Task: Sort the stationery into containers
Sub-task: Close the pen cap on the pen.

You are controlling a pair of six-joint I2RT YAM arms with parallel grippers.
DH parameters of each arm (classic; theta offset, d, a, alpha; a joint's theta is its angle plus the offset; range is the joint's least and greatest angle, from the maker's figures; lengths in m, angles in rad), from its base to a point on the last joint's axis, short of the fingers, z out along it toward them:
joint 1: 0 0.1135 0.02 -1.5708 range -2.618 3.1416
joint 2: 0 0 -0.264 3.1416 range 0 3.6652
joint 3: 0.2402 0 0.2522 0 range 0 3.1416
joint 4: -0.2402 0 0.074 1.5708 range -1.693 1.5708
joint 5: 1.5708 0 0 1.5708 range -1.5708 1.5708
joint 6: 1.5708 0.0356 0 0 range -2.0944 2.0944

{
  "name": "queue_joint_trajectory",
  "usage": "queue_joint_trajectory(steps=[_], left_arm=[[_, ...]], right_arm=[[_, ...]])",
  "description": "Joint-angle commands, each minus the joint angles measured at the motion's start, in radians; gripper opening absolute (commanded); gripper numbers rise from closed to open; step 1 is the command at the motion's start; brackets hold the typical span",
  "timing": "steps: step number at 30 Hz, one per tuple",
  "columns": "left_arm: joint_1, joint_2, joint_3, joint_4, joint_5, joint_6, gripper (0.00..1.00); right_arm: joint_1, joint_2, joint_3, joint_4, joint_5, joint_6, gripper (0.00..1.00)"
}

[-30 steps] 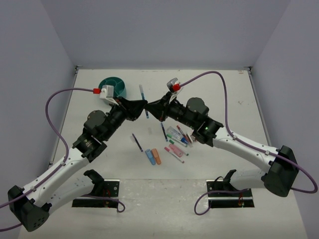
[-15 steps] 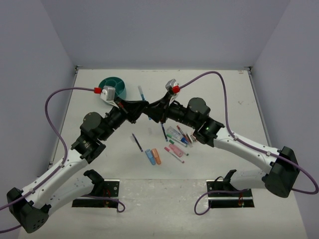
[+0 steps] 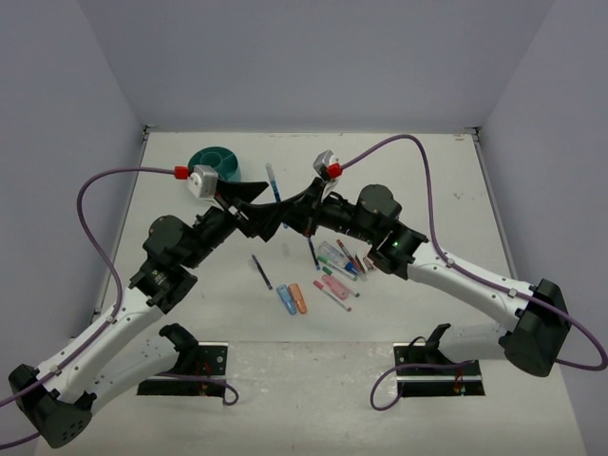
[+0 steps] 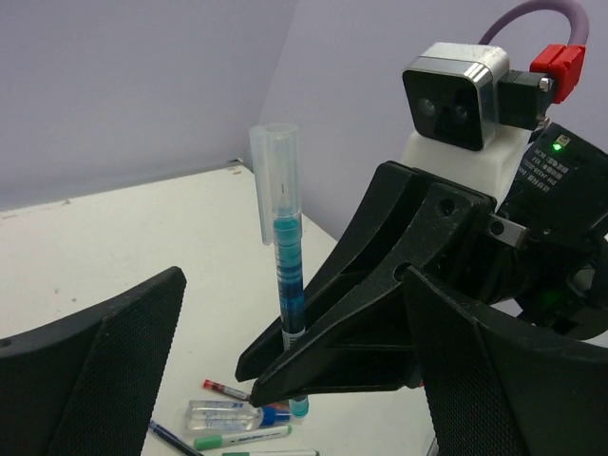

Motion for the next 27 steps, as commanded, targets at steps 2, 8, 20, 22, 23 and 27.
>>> queue_joint_trajectory(steps=[2, 8, 20, 22, 23, 27], left_arm=[[-0.002, 0.021, 0.117, -0.131, -0.073, 0.056, 1.00], [-0.003, 0.025, 0.244, -0.258, -0.192, 0.052, 1.00], [-0.003, 0.125, 0.452, -0.385, -0.189, 0.024, 0.64], [-0.003, 0.159, 0.478, -0.410, -0.173, 0.014, 0.55], [-0.002, 0.174, 0.490, -0.422, -0.164, 0.010, 0.51], [-0.003, 0.205, 0.510, -0.454, -0.129, 0.006, 0.45]], right_arm=[[-0.001, -0.035, 0.003, 0.050, 0.013, -0.008, 0.00], [-0.004, -0.053, 0.008, 0.001, -0.011, -0.046, 0.00], [-0.003, -0.063, 0.011, -0.050, -0.032, -0.065, 0.00], [-0.003, -0.062, 0.018, -0.064, -0.020, -0.066, 0.00], [-0.004, -0.060, 0.021, -0.070, -0.015, -0.066, 0.00], [-0.004, -0.056, 0.026, -0.072, -0.009, -0.066, 0.00]])
